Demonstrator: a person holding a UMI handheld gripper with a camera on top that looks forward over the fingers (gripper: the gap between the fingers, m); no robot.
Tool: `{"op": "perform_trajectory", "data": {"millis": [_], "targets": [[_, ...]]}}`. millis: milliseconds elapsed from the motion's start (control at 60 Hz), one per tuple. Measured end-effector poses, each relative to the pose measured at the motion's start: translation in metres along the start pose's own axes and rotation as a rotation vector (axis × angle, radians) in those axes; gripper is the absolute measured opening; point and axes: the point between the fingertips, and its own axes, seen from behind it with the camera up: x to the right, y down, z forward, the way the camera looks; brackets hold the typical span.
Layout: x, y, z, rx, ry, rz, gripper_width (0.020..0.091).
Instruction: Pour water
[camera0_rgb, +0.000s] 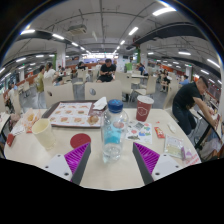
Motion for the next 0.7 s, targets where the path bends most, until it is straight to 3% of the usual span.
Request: {"op": "perform_trajectory", "data": {"millis": [150, 200, 300, 500, 617, 700], "targets": [[-0.004, -0.015, 0.057, 0.030, -0.032, -0.030, 0.0838], [-0.004, -0.016, 0.070, 0.030, -0.026, -0.044, 0.0784], [0.001, -0.019, 0.084, 0.048, 0.009, -0.043, 0.0567], [0.001, -0.022, 0.085, 0.058, 0.015, -0.026, 0.0435], [-0.001, -0.029, 0.084, 0.044, 0.055, -0.073, 0.0435], [-0.007, -0.050, 0.077, 0.075, 0.111, -0.155, 0.0436]]}}
